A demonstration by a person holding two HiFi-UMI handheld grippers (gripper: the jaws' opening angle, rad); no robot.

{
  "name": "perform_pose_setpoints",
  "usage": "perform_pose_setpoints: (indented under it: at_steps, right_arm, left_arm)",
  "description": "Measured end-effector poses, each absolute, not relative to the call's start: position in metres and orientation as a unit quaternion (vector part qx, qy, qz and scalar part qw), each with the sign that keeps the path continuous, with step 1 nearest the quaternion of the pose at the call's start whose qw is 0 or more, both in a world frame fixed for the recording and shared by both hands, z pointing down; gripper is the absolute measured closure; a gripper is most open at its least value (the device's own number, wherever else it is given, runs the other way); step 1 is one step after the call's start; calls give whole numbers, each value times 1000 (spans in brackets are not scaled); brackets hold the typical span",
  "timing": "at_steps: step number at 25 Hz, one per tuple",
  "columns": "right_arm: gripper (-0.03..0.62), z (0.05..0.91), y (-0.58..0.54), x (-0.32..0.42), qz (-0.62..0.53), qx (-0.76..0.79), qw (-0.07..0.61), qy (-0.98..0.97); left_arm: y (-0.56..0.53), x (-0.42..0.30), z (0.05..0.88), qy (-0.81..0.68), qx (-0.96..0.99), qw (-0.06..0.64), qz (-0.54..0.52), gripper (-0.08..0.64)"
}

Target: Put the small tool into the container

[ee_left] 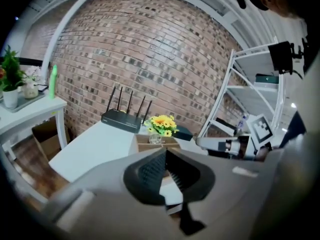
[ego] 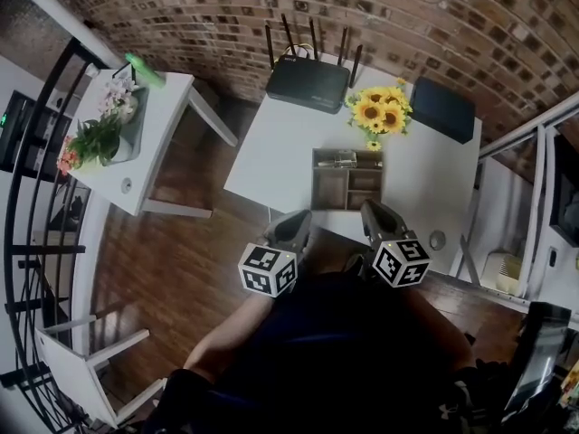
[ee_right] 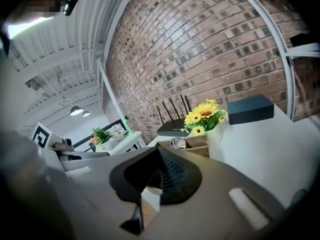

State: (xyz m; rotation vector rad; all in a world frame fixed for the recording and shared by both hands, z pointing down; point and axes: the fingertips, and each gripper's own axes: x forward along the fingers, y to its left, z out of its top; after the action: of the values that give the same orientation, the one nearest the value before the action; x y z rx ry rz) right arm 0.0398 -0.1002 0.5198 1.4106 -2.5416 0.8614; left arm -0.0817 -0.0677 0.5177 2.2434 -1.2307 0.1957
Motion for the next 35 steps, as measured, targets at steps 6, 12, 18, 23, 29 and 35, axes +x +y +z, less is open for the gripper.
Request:
perform_pose_setpoints:
  at_steps: [6, 12, 18, 23, 29, 35]
  right_arm:
    - [581, 515, -100, 42, 265, 462, 49, -845]
    - [581, 510, -100, 45, 261, 468, 34, -844]
    - [581, 511, -98, 46, 259, 467, 38, -845]
    - [581, 509, -100, 45, 250, 466, 42, -847]
    - [581, 511, -101, 46, 252, 470, 47, -845]
    - [581, 512, -102, 47, 255, 474, 48, -842]
  left_arm:
    - [-71, -83, 518, -465, 835, 283, 74, 557]
    - [-72, -76, 518, -451, 841, 293, 62, 557]
    - [-73, -72, 519, -445, 844, 293, 66, 557]
    - [-76, -68, 519, -439, 847, 291, 70, 557]
    - [-78, -65, 521, -434, 848, 294, 75, 557]
    - [-78, -64, 523, -431, 850, 291, 81, 557]
